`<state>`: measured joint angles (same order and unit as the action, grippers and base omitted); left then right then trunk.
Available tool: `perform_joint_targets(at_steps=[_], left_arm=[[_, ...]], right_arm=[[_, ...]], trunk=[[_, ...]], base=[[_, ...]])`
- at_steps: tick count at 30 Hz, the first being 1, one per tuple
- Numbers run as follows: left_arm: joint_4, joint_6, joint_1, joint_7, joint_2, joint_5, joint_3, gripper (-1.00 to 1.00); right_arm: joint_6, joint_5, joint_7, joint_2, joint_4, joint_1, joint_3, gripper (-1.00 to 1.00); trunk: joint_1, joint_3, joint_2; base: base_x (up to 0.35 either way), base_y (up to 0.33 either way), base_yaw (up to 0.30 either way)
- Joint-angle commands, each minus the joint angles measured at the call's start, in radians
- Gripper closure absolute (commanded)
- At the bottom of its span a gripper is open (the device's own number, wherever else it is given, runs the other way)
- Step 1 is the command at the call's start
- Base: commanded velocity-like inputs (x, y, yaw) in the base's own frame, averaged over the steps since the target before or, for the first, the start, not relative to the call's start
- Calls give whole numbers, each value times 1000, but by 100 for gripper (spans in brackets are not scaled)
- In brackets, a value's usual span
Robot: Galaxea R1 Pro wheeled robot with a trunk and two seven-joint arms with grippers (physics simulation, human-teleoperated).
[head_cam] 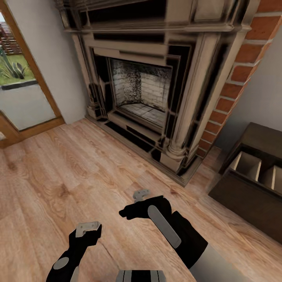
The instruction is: Place each of the two pumpkins and all three candles from the living room inside a cabinet in the living room (use any cabinet), then make sure every cabinet is closed, and position the cauldron so it is next to a table in the living room.
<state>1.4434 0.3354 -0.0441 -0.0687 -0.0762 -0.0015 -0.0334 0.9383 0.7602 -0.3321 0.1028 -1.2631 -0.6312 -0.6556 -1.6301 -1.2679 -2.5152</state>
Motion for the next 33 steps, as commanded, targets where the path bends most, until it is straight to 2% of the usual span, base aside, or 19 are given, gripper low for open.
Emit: perform_joint_targets(at_steps=[1, 7, 11, 15, 33], left_arm=[[1, 5, 0, -2, -1, 0, 0, -100], [1, 5, 0, -2, -1, 0, 0, -100], [1, 5, 0, -1, -1, 0, 0, -100], [1, 5, 0, -1, -1, 0, 0, -100], [1, 5, 0, 0, -1, 0, 2, -100]], right_arm=[[2, 10, -10, 0, -1, -1, -1, -100], [2, 10, -11, 0, -1, -1, -6, -100], [0, 9, -16, -1, -1, -1, -51, -100], [-1, 8, -18, -1, -2, -1, -70, -100], [-6, 7, -19, -1, -2, -1, -79, -100]], trunk=[[0, -1, 0], [0, -1, 0], [0, -1, 0], [0, -1, 0], [0, 11, 0]], base=[[0, 259, 290], [0, 257, 290], [0, 222, 290], [19, 167, 290], [84, 69, 270]])
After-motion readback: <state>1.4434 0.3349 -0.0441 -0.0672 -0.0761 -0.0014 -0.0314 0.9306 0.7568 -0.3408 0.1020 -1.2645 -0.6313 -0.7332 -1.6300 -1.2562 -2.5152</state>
